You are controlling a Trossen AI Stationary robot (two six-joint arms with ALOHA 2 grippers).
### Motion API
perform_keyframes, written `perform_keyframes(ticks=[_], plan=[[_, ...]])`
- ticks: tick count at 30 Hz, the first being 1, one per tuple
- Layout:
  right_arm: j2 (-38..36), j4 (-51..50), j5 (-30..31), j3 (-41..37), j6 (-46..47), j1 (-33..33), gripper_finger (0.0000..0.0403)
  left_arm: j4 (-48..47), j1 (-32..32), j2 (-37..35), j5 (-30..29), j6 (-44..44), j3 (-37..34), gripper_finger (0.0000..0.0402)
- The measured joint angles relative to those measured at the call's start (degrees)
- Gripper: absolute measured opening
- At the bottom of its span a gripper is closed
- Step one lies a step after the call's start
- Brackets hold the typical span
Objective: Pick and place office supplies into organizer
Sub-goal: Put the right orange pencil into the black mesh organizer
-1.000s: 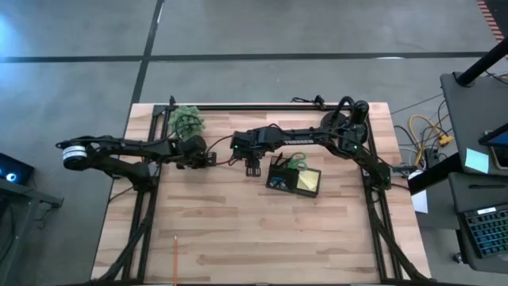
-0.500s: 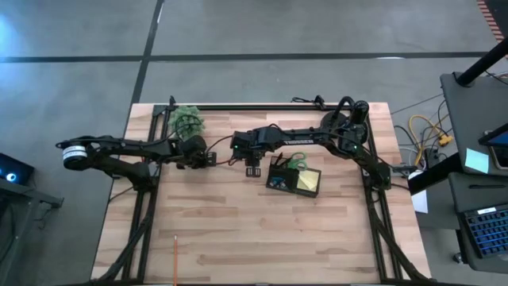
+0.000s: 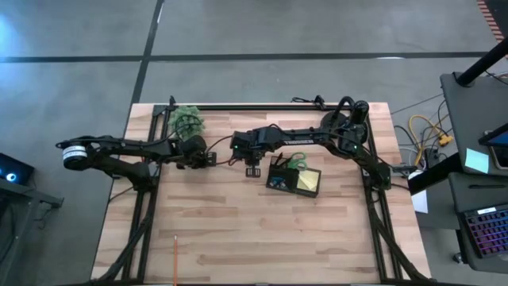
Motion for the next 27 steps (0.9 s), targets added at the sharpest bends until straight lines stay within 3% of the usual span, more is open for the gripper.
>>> perform_keyframes(ticks=[9, 18, 23, 27], plan=[[0.0, 0.1, -0.1, 0.0, 0.0, 0.0, 0.0028, -0.1, -0.1, -1.9, -0.4, -0.3, 0.0, 0.0000], [0.0, -1.3, 0.1, 0.6, 1.7, 0.0, 0.0028, -1.0, -0.1, -9.8, -0.8, -0.3, -0.1, 0.0000], [-0.3, -7.3, 0.6, 3.8, 1.9, 0.0, 0.0028, -2.6, -0.1, -14.5, -1.6, 1.1, -0.1, 0.0000], [-2.2, -12.7, 5.8, 6.2, 0.6, 0.5, 0.0028, -7.9, -0.1, -17.2, -4.0, 1.1, -0.1, 0.0000]])
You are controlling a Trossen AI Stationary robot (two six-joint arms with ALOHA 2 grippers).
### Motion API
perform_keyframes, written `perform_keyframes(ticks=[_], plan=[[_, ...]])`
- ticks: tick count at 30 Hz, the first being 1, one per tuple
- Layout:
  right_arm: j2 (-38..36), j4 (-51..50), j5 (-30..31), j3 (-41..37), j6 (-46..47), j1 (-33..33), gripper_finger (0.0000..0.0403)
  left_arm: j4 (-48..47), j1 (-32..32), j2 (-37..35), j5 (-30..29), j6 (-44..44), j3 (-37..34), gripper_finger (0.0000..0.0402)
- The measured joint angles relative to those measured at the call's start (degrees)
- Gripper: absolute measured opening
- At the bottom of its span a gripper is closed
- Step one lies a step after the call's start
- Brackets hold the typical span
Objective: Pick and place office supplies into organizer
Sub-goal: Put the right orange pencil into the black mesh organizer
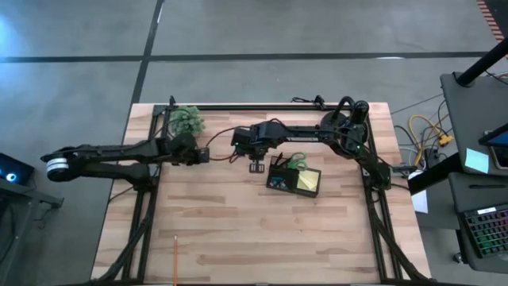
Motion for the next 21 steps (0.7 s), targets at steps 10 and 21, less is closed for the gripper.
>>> perform_keyframes(ticks=[10, 21], plan=[[-9.4, -14.9, 19.3, 1.4, -4.8, 3.9, 0.0028, -2.8, 0.0, -3.6, -1.1, 0.0, 0.0, 0.0000], [-16.7, -28.4, 36.1, 0.7, -0.8, 14.3, 0.0028, -2.7, -1.2, -3.5, -1.1, 0.0, 0.0, 0.0000]])
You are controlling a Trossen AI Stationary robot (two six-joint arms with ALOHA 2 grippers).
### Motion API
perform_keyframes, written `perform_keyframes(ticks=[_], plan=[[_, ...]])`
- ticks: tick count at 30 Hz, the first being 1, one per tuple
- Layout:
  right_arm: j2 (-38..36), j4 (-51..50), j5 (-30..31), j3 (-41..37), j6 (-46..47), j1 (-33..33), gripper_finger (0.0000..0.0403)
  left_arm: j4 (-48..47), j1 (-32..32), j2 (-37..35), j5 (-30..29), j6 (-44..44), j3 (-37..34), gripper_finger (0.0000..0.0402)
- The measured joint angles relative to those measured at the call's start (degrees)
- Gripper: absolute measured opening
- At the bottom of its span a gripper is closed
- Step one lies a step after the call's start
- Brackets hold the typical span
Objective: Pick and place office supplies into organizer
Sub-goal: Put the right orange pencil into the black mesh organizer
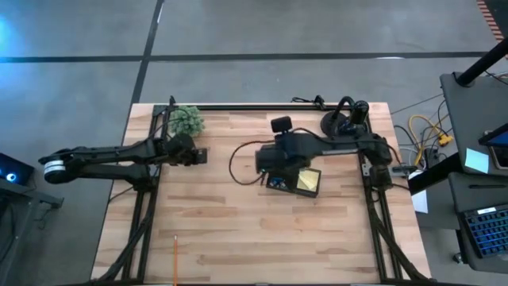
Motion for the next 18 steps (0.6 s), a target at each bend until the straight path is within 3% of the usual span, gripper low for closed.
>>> perform_keyframes(ticks=[7, 14, 18], plan=[[-5.4, -0.2, 3.0, -4.5, -0.8, 5.7, 0.0027, 0.3, -1.8, 0.0, 0.0, 0.0, 0.0, 0.0000], [-11.0, -0.3, 7.0, -16.8, -9.5, 5.5, 0.0028, 0.3, -3.3, 0.0, -0.6, 0.0, 0.0, 0.0000], [-16.4, -0.3, 8.3, -22.7, -9.0, 5.8, 0.0028, 0.3, -3.6, 0.0, -1.7, 0.0, 0.0, 0.0000]])
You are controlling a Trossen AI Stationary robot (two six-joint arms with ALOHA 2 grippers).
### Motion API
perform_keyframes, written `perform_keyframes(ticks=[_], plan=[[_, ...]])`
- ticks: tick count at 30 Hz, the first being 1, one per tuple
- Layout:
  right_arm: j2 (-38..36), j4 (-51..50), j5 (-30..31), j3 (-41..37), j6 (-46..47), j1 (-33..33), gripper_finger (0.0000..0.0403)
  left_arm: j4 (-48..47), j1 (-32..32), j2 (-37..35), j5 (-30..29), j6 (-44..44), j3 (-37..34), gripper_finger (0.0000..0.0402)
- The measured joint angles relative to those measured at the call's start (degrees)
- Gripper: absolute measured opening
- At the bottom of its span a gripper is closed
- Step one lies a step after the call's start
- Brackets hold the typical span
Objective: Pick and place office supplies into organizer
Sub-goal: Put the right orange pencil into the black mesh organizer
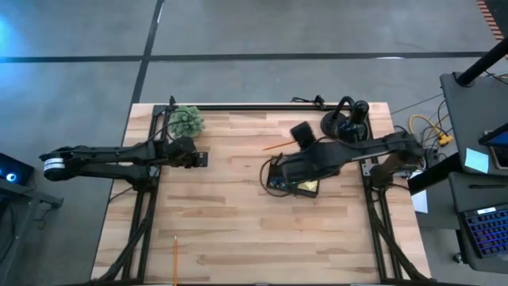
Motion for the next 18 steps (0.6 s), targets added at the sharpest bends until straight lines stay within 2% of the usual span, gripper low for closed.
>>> perform_keyframes(ticks=[9, 18], plan=[[-14.0, -0.2, 1.5, -11.5, 0.1, 5.5, 0.0028, 0.0, -0.1, 0.0, -0.1, -0.2, -0.5, 0.0000], [-16.8, 0.0, 0.0, -22.6, 0.1, 6.3, 0.0029, 1.9, 0.0, 0.0, -0.2, -3.1, -0.6, 0.0000]])
